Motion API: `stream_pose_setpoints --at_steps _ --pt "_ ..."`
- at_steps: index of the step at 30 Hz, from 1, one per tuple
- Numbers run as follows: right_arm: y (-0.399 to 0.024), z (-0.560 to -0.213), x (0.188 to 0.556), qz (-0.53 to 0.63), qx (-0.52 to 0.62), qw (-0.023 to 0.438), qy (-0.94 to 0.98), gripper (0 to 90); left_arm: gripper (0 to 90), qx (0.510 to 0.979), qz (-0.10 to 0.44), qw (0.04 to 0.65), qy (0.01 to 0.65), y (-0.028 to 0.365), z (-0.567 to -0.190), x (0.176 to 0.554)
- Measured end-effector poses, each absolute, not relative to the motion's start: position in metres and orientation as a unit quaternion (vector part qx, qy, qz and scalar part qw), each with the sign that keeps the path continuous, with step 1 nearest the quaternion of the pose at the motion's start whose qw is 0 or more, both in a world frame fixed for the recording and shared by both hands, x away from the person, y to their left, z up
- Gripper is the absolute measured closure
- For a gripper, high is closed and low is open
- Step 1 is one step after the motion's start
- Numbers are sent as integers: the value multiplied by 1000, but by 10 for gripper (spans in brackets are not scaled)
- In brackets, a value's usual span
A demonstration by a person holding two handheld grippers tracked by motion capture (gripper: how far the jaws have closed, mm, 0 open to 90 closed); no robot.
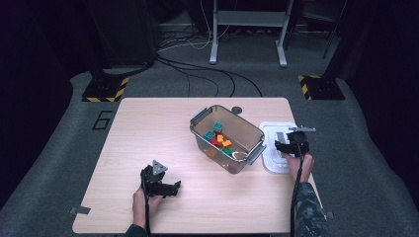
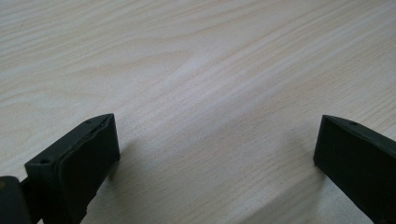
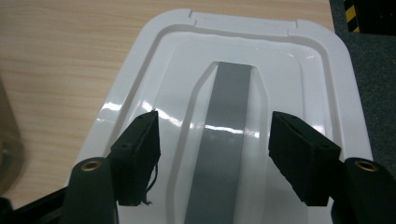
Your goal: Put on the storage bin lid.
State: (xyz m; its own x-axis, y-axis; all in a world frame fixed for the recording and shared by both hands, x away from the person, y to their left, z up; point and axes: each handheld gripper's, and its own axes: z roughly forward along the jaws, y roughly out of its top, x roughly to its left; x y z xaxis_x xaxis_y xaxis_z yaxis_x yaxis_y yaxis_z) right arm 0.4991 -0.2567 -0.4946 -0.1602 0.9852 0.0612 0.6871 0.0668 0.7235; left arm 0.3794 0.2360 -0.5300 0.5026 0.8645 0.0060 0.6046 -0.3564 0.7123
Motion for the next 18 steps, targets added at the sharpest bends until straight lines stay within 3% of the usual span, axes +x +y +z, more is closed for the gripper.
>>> stream_pose_setpoints --at_steps 6,18 --pt "-256 -497 508 304 613 238 689 476 0 800 195 333 459 236 -530 379" --pt "-255 -505 509 290 622 244 685 601 0 800 195 333 459 236 -530 379"
